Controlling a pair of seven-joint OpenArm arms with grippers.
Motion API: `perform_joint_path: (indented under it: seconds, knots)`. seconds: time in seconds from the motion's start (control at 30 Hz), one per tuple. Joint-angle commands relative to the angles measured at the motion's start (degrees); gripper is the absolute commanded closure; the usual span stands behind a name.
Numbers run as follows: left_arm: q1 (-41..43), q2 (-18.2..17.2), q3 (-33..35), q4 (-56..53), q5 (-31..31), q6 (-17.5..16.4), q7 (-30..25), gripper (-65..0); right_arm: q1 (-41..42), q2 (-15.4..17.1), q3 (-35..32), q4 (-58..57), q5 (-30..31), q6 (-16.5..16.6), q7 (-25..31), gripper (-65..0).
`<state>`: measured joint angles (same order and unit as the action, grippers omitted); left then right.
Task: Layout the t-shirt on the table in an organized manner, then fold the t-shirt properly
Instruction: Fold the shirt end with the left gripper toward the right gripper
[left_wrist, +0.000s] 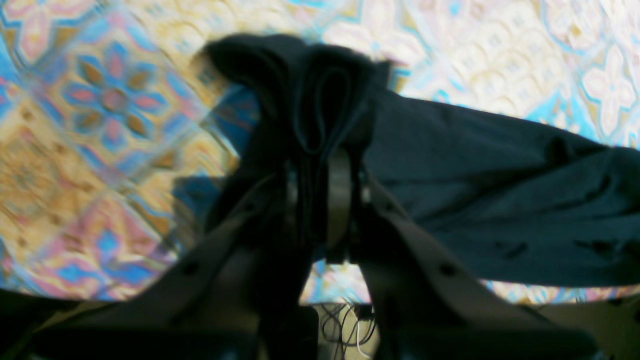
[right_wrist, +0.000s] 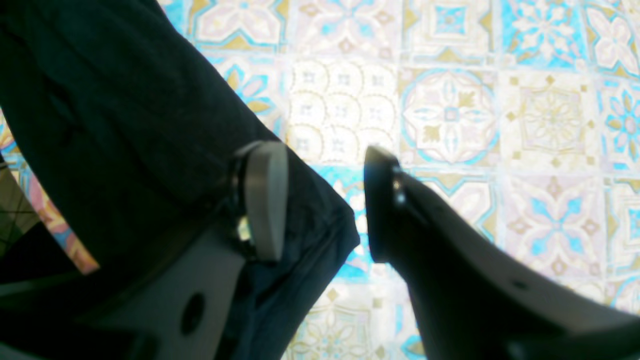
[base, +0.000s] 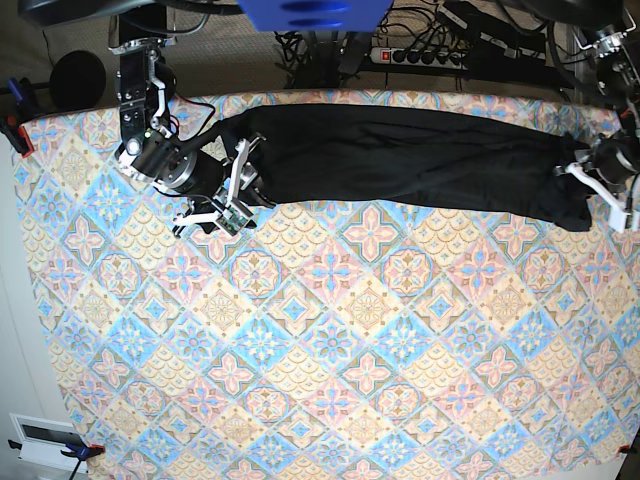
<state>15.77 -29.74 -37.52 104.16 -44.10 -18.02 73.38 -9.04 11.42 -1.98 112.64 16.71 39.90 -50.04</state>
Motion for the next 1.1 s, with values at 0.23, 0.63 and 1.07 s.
perform_joint_path:
  seconds: [0.23,0.63,1.07]
  knots:
    - [0.36,5.52,4.07,4.02,-1.13,0.04,-1.08,-0.3,0.64,0.23,2.73,0.99,0.83,0.10,1.29,-23.7]
    - [0.10,13.16,12.15,3.93,-0.69,0.31,-1.34,-0.4,0.64,0.23,3.96,0.99,0.92,0.10,1.29,-23.7]
    - [-0.78,12.81,12.42,4.19,-5.79,0.04,-0.11,-15.8,0.64,0.23,3.78,0.99,0.92,0.10,1.29,-23.7]
